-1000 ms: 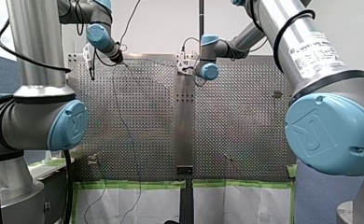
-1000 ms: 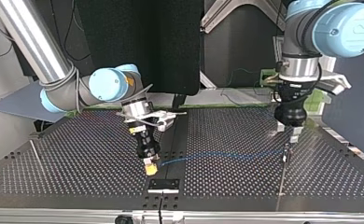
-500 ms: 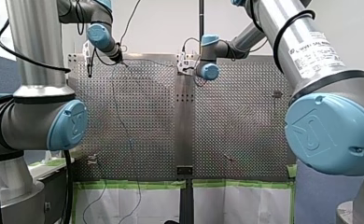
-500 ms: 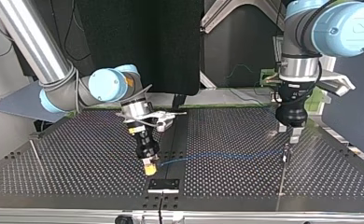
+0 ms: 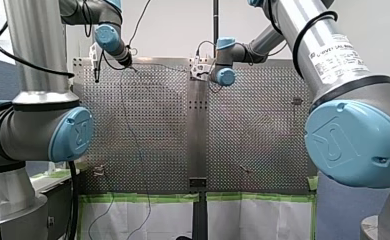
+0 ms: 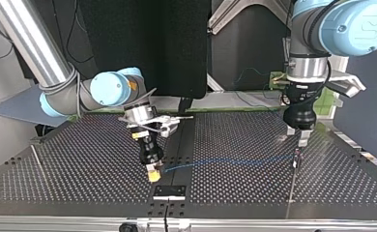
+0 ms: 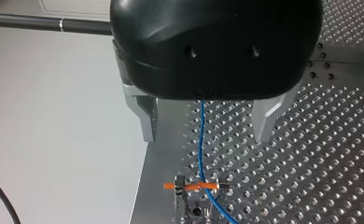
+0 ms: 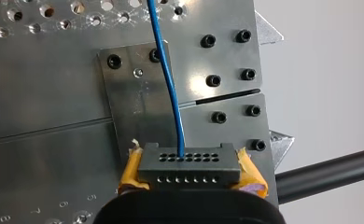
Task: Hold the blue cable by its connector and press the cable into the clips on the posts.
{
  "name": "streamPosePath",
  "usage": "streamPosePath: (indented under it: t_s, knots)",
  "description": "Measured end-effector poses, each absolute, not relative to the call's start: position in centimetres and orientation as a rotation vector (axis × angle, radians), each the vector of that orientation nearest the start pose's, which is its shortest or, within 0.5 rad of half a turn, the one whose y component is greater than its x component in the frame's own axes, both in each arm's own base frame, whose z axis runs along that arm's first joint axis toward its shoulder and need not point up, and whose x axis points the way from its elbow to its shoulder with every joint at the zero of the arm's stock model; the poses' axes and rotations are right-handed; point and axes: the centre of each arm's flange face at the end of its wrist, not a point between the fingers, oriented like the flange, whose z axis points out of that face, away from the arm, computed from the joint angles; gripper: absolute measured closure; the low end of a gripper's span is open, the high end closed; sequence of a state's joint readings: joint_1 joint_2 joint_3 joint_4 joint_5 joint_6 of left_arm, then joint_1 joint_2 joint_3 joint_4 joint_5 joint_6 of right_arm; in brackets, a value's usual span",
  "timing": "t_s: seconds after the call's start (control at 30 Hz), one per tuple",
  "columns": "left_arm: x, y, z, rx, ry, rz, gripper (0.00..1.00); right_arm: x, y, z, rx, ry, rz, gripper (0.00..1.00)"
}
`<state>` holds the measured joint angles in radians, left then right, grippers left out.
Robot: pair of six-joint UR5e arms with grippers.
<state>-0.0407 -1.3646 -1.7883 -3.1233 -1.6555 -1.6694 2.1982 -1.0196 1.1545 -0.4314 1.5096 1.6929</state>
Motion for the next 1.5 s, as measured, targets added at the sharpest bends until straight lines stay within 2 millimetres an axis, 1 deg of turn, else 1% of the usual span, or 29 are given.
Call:
streamPosePath:
  t_s: [0.23,0.57,1.13,1.33,1.5]
  knots:
    - [39.9,-14.1,47.2,-0.133,1.573,-0.045,0.00,54.6,-51.2,40.5,1.393,-0.742,1.970,1.00]
    - [39.5,-13.7,46.9,-0.175,1.602,-0.002,0.00,54.8,-51.0,40.5,1.398,-0.740,1.971,1.00]
    - [39.4,-14.5,46.9,-0.150,1.596,-0.024,0.00,54.8,-50.8,40.4,1.408,-0.735,1.961,1.00]
    - [40.3,-15.1,46.7,-0.131,1.579,-0.079,0.00,54.8,-50.8,40.4,1.411,-0.733,1.956,1.00]
    - [41.8,-15.8,46.2,-0.080,1.591,-0.104,0.00,54.8,-50.8,40.3,1.412,-0.732,1.954,1.00]
